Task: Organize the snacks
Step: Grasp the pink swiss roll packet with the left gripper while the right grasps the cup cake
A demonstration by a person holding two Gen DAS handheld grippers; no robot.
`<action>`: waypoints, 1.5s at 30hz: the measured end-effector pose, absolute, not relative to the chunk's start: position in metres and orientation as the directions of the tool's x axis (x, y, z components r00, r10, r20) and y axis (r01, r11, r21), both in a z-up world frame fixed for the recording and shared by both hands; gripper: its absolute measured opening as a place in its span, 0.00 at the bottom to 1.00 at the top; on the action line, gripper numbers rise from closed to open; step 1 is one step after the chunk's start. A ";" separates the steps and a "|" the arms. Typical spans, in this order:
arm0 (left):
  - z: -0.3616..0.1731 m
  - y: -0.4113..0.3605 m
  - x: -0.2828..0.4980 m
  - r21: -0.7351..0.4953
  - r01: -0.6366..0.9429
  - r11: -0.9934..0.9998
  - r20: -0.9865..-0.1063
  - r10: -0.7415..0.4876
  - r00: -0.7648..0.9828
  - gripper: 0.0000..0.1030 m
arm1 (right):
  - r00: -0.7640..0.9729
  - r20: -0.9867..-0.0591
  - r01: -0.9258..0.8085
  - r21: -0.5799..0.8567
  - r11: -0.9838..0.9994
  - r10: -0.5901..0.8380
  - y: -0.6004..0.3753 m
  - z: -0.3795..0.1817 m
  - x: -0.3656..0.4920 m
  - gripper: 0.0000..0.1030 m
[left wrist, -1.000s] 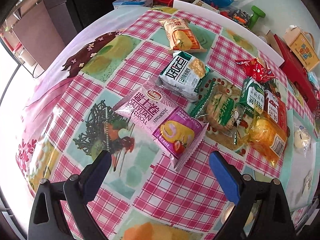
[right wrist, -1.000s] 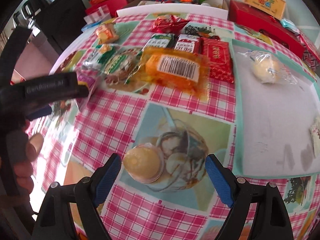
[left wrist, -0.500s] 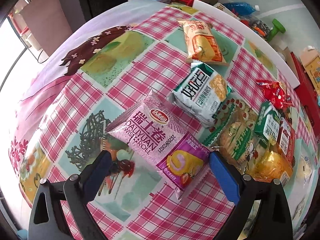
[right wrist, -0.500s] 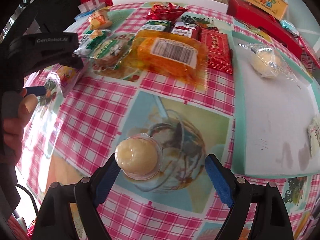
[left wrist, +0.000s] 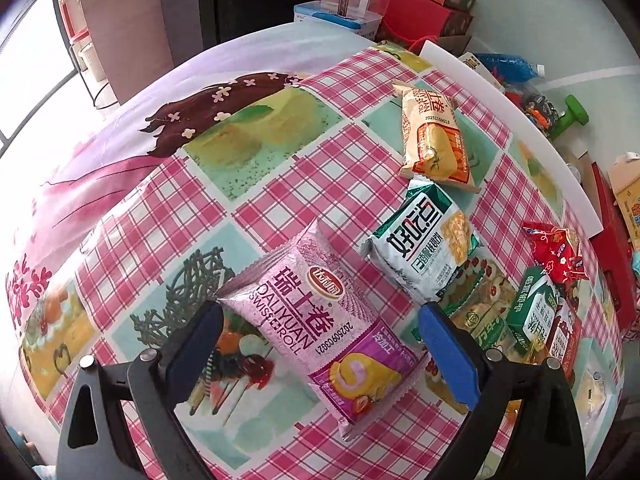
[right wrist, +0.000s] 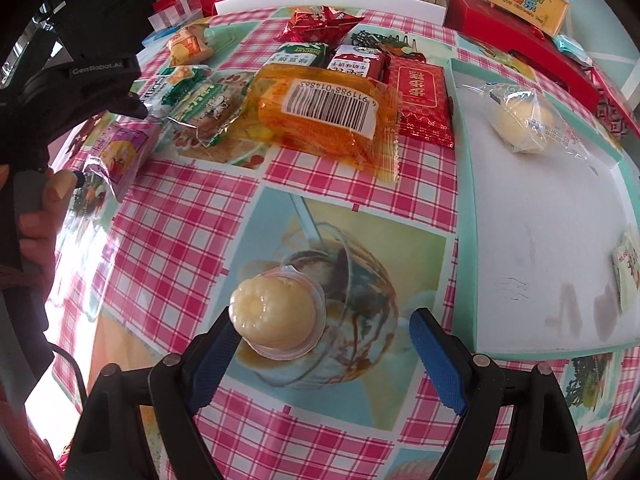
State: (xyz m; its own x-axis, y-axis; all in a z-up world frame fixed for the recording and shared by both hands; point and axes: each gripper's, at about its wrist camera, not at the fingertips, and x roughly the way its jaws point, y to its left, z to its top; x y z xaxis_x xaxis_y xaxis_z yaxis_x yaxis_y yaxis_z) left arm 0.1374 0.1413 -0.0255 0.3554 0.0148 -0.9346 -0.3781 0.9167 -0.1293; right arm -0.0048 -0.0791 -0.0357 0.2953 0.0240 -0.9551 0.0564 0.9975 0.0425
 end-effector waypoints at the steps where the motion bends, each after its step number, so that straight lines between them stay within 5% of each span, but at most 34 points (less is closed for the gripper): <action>1: -0.027 0.141 0.136 -0.117 -0.376 0.919 -0.940 0.020 0.342 0.81 | 0.295 -0.955 0.058 0.042 0.997 0.023 -0.080 -0.036 -0.005 0.85; 4: -0.032 0.136 0.134 -0.088 -0.352 0.932 -0.953 0.025 0.303 0.56 | 0.295 -0.955 0.063 0.048 0.997 0.027 -0.082 -0.035 -0.006 0.85; 7: -0.033 0.118 0.129 -0.014 -0.292 0.956 -0.961 0.067 0.267 0.50 | 0.295 -0.955 0.062 0.051 0.997 0.030 -0.083 -0.034 -0.005 0.84; 18: -0.031 0.051 0.081 -0.051 -0.038 0.998 -0.974 -0.041 0.223 0.47 | 0.298 -0.953 0.049 0.063 0.997 0.045 -0.082 -0.033 -0.008 0.82; 32: -0.029 0.033 0.046 -0.149 0.014 0.989 -0.970 -0.149 0.190 0.46 | 0.327 -0.944 0.090 0.076 0.993 0.043 -0.098 -0.026 -0.010 0.64; 45: -0.031 0.027 0.065 -0.155 0.041 0.987 -0.968 -0.160 0.193 0.42 | 0.382 -0.921 0.178 0.151 0.972 0.073 -0.125 -0.022 -0.003 0.37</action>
